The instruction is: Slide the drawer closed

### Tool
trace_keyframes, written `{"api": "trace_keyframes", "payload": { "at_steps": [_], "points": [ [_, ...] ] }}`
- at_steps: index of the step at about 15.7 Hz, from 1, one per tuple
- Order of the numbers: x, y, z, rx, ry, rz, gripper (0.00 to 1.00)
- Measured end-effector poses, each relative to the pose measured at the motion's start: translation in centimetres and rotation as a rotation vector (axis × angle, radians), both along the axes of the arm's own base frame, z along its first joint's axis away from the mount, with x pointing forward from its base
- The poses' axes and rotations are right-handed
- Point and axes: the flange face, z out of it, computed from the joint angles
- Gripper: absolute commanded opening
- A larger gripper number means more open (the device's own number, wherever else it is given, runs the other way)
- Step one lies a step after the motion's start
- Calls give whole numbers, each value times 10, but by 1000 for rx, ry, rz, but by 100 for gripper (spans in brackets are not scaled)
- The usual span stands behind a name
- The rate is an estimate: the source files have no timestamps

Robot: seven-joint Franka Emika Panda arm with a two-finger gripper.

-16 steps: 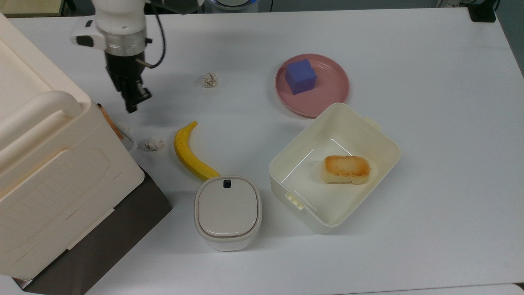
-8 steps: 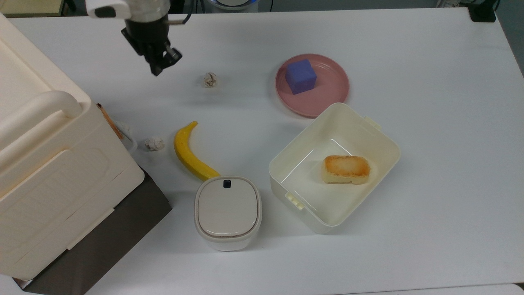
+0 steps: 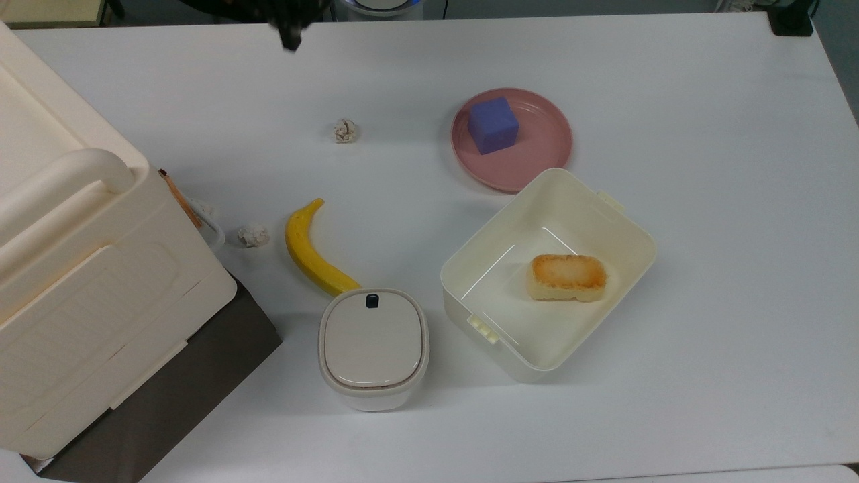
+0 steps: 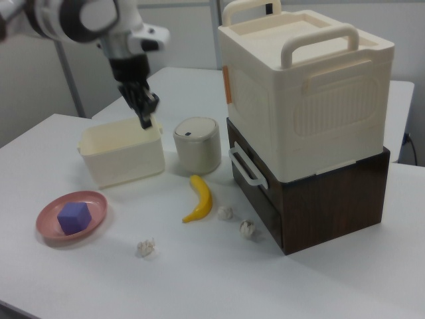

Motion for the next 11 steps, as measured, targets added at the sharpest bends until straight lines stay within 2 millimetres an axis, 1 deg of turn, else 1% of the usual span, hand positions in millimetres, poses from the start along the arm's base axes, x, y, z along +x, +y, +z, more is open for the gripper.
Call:
{"api": "trace_keyframes", "payload": {
  "at_steps": [3,4,5,6,8,11],
  "points": [
    [-23,13,40,43,-26,17,0],
    [-29,15,49,50,-24,23,12],
    [-33,18,55,53,-21,28,41],
    [-35,19,59,53,-21,33,61],
    [-35,22,59,53,-19,43,100],
    [-31,23,55,54,-10,45,100]
  ]
}}
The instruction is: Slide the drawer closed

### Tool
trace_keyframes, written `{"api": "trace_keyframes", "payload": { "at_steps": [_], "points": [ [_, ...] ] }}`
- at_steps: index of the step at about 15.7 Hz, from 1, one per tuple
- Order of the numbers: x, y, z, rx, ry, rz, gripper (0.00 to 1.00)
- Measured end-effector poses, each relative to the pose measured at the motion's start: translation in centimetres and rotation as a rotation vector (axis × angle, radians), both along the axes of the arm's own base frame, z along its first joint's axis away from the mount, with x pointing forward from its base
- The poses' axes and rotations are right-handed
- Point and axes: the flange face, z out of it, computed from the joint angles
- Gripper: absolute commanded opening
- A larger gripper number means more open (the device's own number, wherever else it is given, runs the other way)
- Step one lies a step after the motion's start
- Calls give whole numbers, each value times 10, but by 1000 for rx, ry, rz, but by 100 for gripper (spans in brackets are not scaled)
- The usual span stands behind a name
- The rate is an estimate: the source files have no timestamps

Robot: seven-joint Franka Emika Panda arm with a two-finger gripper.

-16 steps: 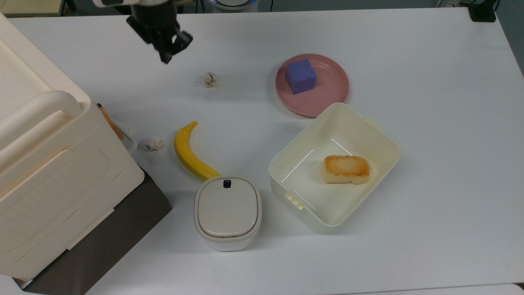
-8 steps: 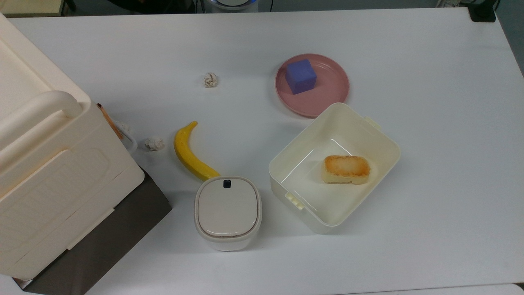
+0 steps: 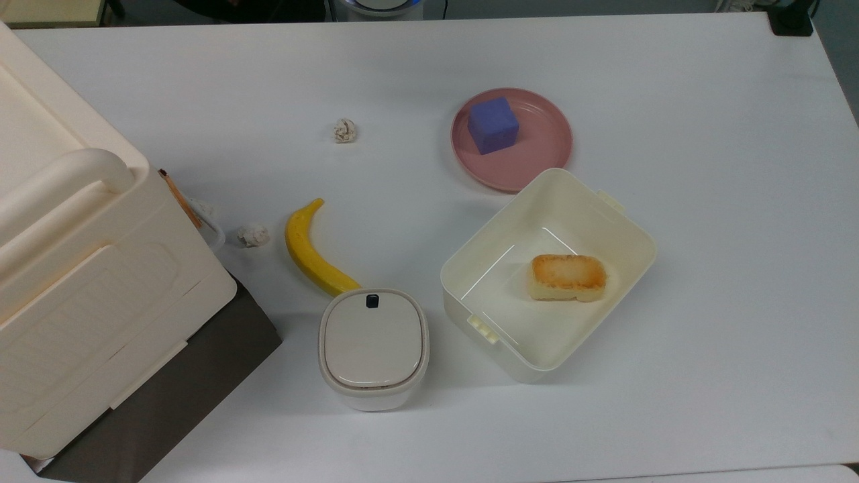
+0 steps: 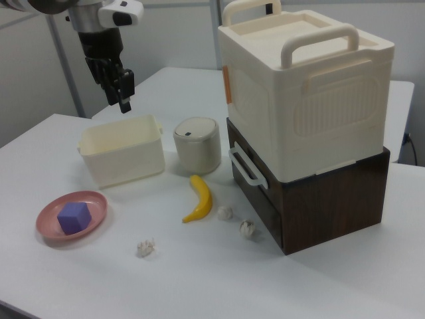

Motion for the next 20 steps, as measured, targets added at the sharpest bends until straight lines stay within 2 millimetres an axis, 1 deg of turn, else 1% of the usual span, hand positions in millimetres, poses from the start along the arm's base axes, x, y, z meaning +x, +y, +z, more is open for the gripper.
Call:
{"api": "trace_keyframes", "payload": {
  "at_steps": [4,9,11,16,20],
  "points": [
    [12,-3,-11,-3,-18,22,100],
    [36,-12,-50,-23,-14,122,100],
    [40,-14,-61,-26,-6,159,100],
    [39,-17,-60,-27,-7,165,100],
    [36,-29,-57,-29,-13,143,100]
  ]
}}
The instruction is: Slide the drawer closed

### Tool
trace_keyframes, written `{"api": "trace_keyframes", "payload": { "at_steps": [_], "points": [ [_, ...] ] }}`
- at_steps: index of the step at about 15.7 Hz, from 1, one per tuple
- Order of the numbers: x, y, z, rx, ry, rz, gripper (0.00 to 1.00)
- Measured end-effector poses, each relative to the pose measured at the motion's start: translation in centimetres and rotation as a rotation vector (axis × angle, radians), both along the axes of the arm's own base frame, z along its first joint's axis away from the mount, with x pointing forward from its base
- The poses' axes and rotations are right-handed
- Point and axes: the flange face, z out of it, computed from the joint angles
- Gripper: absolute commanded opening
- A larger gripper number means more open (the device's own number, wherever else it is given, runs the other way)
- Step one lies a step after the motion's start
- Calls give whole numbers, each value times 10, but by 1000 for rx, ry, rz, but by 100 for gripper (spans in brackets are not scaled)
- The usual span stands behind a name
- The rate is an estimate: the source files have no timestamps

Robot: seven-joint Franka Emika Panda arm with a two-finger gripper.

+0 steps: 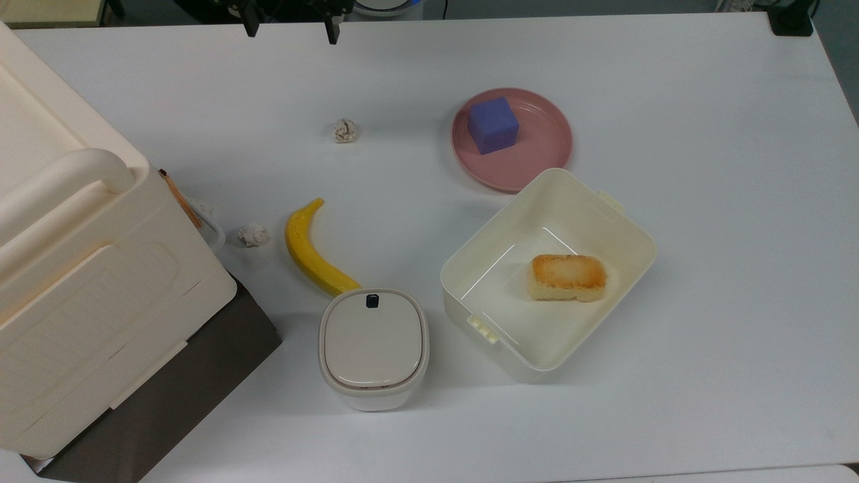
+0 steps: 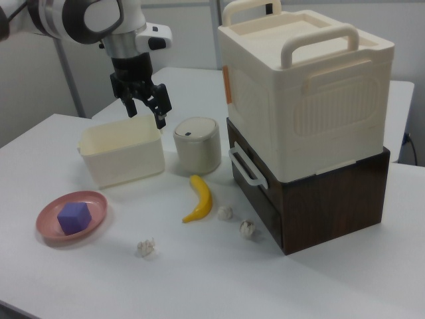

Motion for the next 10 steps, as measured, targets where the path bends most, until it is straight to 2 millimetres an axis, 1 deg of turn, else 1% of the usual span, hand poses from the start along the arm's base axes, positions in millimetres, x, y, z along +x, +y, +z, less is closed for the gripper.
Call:
{"api": "trace_keyframes", "payload": {
  "at_steps": [2,7,10],
  "points": [
    [0,-1,0,0,0,-2,100],
    [1,5,0,2,1,-11,100],
    [1,4,0,2,1,-20,100]
  ]
}}
